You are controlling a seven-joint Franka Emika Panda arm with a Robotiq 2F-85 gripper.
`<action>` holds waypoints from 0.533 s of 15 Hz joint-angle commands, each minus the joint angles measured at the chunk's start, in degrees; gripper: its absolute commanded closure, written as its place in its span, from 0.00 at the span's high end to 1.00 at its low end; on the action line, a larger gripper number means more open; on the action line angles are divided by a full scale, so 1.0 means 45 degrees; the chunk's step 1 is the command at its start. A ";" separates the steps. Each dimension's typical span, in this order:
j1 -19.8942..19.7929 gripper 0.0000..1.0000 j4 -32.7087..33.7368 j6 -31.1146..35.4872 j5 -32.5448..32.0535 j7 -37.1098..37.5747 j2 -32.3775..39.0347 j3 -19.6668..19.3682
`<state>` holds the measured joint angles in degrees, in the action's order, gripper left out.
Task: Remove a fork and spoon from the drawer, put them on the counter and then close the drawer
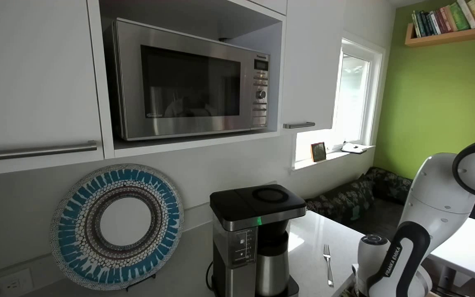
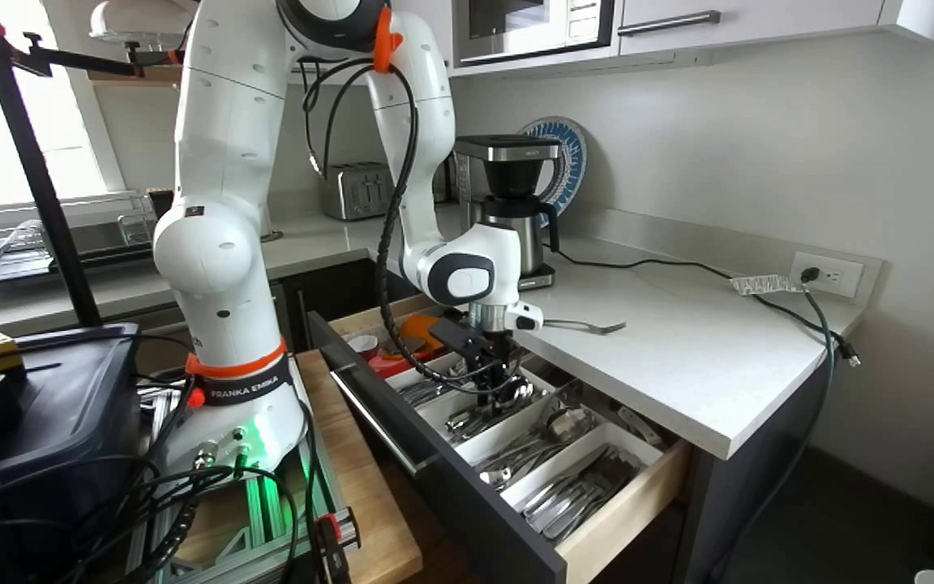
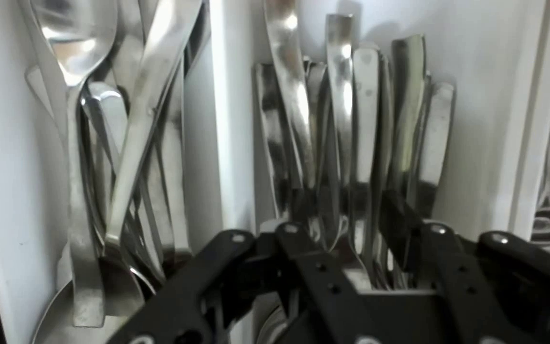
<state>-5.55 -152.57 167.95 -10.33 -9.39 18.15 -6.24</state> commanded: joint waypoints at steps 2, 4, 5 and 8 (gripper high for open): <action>-0.0020 0.46 0.0204 0.0151 0.0149 -0.0067 0.0421 0.0153; -0.0007 0.42 0.0279 0.0151 0.0139 -0.0058 0.0513 0.0174; 0.0022 0.37 0.0316 0.0181 0.0109 -0.0036 0.0569 0.0151; 0.0034 0.23 0.0433 0.0217 0.0087 -0.0029 0.0667 0.0135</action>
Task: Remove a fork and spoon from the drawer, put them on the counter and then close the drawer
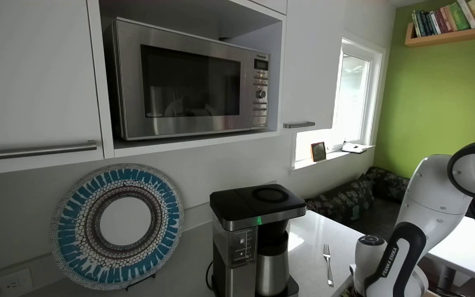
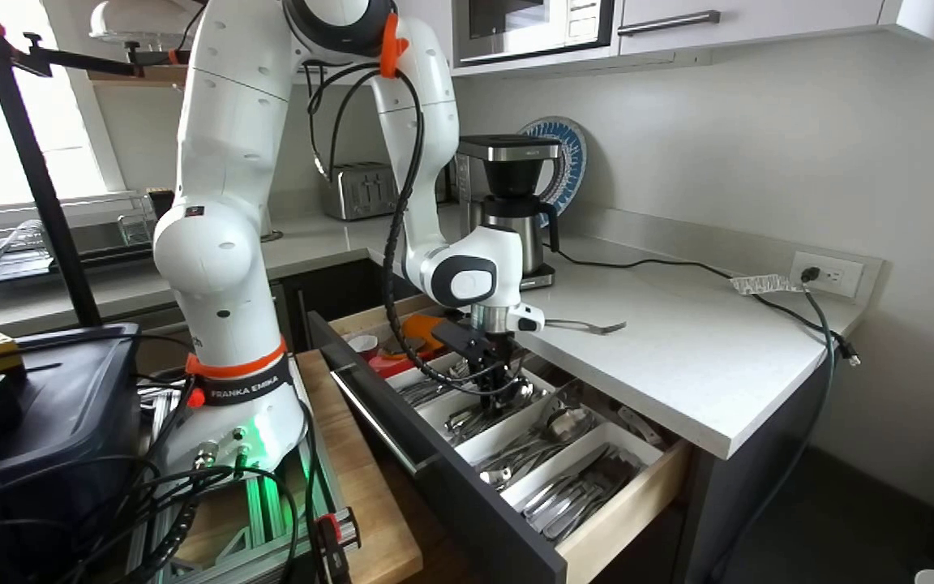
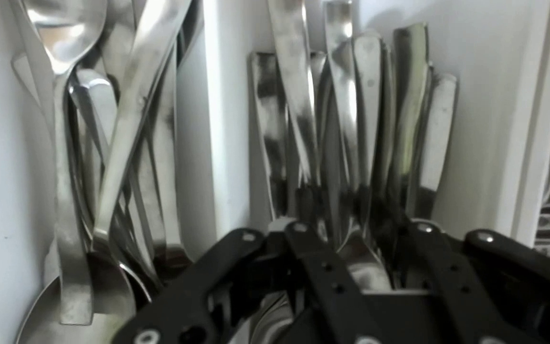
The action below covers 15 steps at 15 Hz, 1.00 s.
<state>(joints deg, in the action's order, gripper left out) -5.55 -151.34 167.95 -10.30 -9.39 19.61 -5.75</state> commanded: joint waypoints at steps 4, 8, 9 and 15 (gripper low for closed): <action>0.0067 0.40 0.0223 0.0112 0.0066 -0.0038 0.0313 0.0035; 0.0085 0.62 0.0254 -0.0017 0.0082 -0.0063 0.0207 0.0113; 0.0084 0.55 0.0252 -0.0041 0.0102 -0.0072 0.0172 0.0159; -0.0072 0.47 0.0357 -0.0518 0.0417 -0.0182 0.0103 0.0669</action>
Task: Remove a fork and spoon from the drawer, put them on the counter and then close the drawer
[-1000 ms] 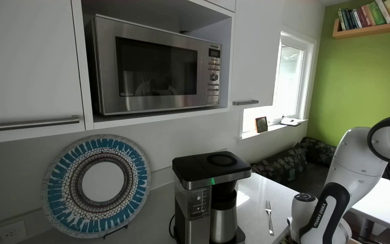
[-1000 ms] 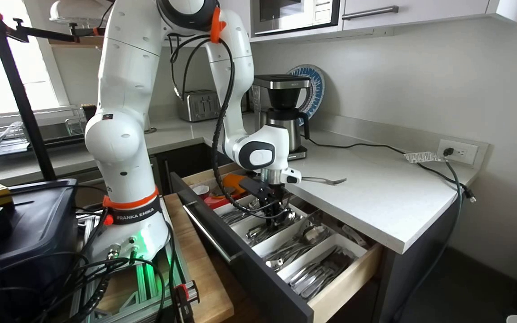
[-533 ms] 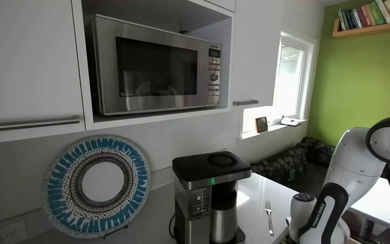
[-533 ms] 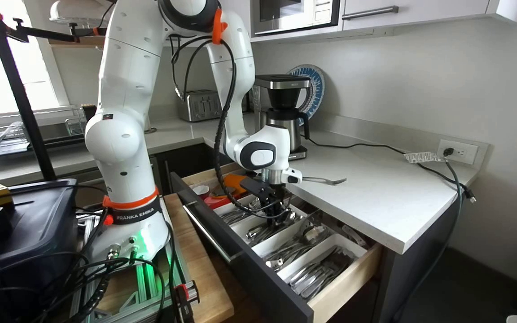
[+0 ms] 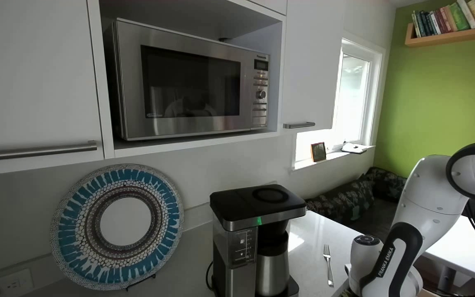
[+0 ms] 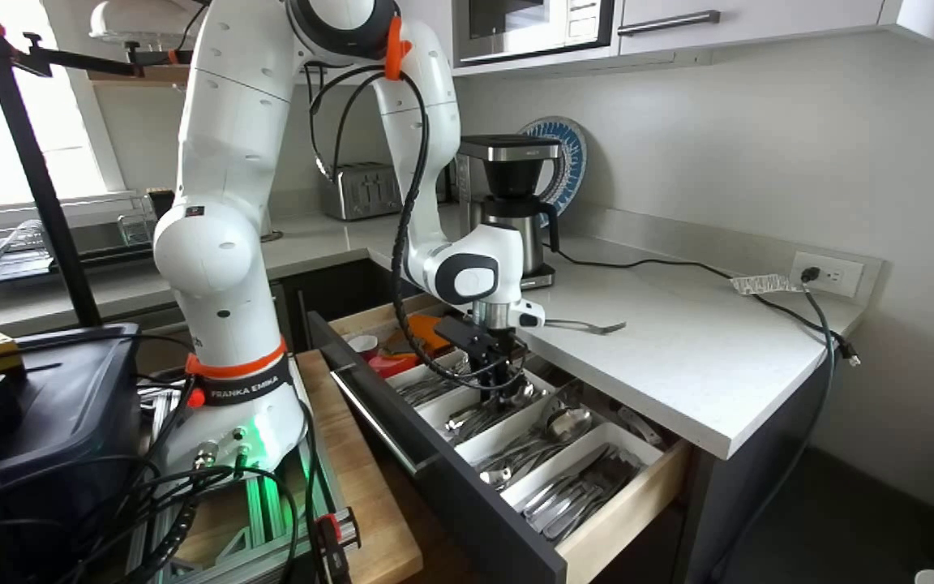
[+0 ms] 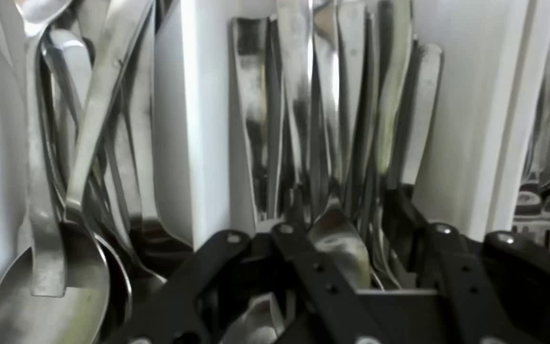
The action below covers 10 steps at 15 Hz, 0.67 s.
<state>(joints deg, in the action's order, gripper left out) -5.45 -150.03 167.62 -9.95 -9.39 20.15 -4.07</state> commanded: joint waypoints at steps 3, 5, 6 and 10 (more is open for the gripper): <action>0.0093 0.44 0.0139 -0.0567 0.0175 -0.0050 0.0092 0.0158; 0.0088 0.46 0.0122 -0.0624 0.0164 -0.0052 0.0077 0.0135; 0.0086 0.48 0.0102 -0.0711 0.0151 -0.0066 0.0014 0.0125; 0.0096 0.49 -0.0023 -0.1370 0.0184 -0.0065 -0.0460 0.0157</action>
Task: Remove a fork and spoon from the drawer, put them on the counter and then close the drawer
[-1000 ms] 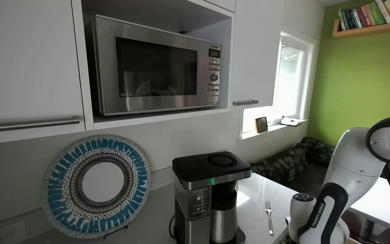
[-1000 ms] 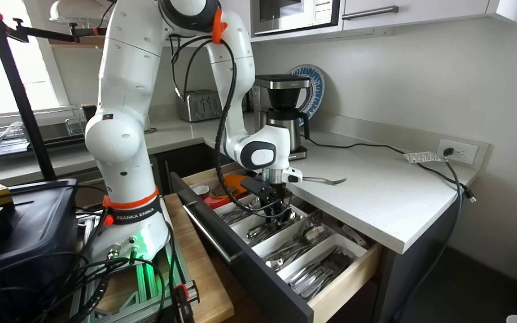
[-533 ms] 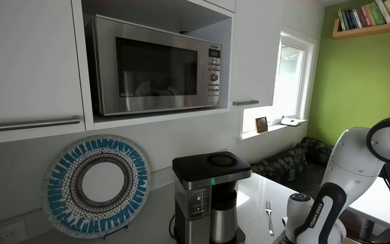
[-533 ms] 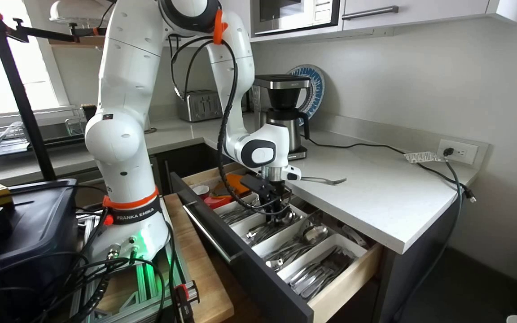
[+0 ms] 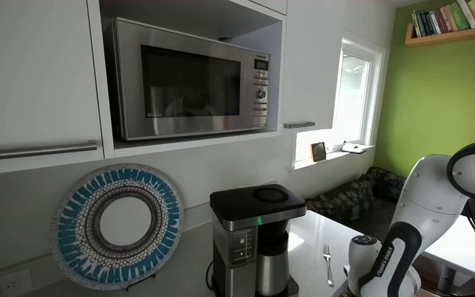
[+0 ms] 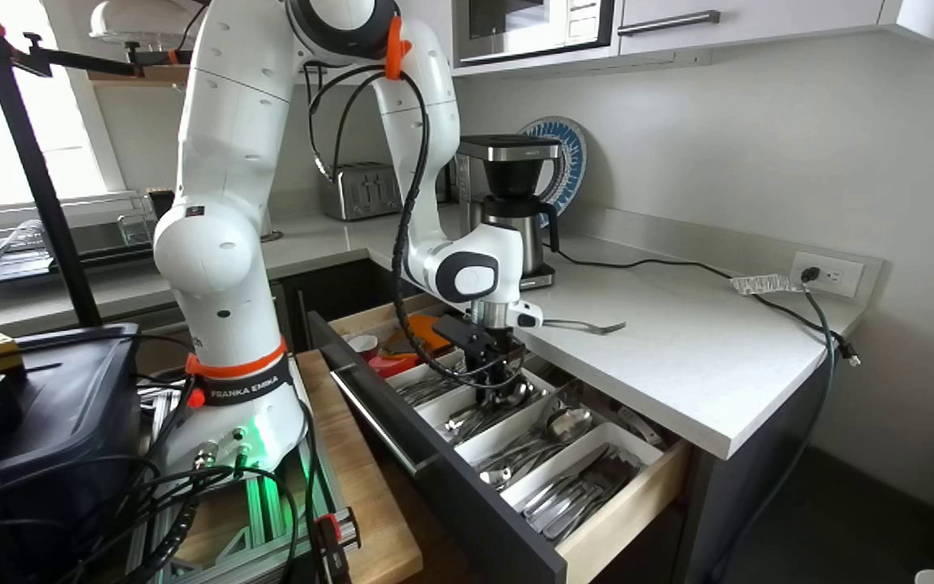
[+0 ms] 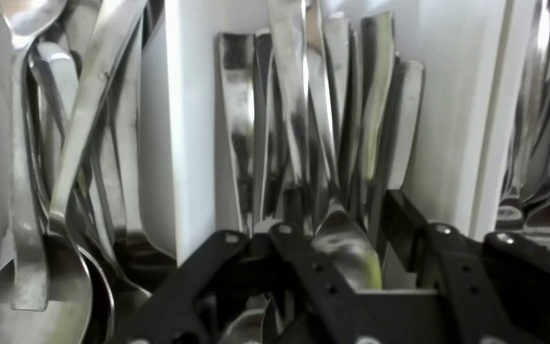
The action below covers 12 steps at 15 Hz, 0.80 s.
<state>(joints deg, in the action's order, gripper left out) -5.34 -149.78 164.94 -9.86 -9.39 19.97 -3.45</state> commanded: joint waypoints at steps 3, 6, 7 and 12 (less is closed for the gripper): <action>0.0162 0.43 -0.0007 -0.1326 0.0082 0.0003 -0.0519 -0.0040; 0.0155 0.39 0.0072 -0.1409 0.0086 0.0000 -0.0387 -0.0023; 0.0124 0.36 0.0100 -0.1339 0.0116 -0.0034 -0.0315 0.0001; 0.0093 0.41 0.0168 -0.1260 0.0108 -0.0081 -0.0133 -0.0002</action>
<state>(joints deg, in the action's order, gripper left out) -5.12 -149.68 160.05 -9.88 -9.39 18.57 -3.43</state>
